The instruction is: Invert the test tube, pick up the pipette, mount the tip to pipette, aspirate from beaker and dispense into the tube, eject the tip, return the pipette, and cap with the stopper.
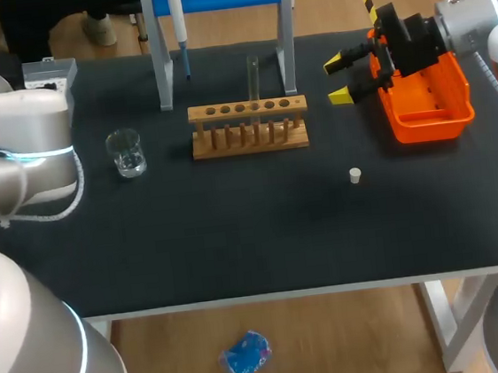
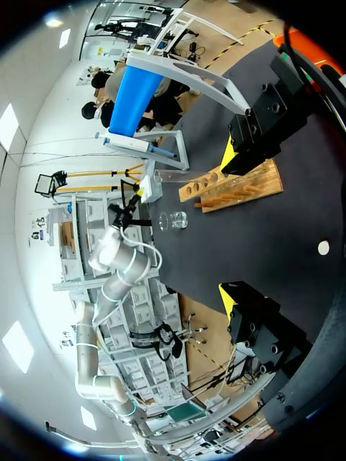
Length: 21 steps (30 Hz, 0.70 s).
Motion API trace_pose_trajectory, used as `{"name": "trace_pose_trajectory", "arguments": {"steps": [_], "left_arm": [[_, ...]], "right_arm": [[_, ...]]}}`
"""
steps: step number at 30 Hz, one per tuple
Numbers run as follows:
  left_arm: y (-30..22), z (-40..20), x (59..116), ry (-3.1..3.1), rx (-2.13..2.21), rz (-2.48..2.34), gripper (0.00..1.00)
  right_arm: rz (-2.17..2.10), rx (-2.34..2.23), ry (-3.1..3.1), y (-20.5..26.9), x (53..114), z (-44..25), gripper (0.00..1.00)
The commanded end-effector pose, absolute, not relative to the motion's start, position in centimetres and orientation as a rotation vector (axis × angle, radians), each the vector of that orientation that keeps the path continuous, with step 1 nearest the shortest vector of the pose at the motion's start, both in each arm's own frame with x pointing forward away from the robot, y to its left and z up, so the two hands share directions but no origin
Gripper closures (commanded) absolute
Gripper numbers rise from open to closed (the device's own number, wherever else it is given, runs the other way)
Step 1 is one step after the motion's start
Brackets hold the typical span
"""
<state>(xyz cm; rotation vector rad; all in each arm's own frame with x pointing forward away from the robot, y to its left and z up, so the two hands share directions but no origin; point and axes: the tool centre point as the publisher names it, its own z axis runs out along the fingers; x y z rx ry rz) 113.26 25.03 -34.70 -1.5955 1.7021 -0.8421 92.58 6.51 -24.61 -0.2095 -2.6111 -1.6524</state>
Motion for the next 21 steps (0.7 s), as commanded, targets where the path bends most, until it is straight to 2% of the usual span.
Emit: {"name": "trace_pose_trajectory", "arguments": {"steps": [1, 21], "left_arm": [[24.9, -35.3, 114.5, 1.702, -1.603, -0.835, 0.00], [25.5, -36.1, 116.4, 1.648, -1.684, -0.847, 0.00]], "right_arm": [[-1.650, -0.209, -2.612, 6.5, 92.6, -24.6, 0.00], [-1.650, -0.209, -2.612, 6.5, 92.6, -24.6, 0.00]]}}
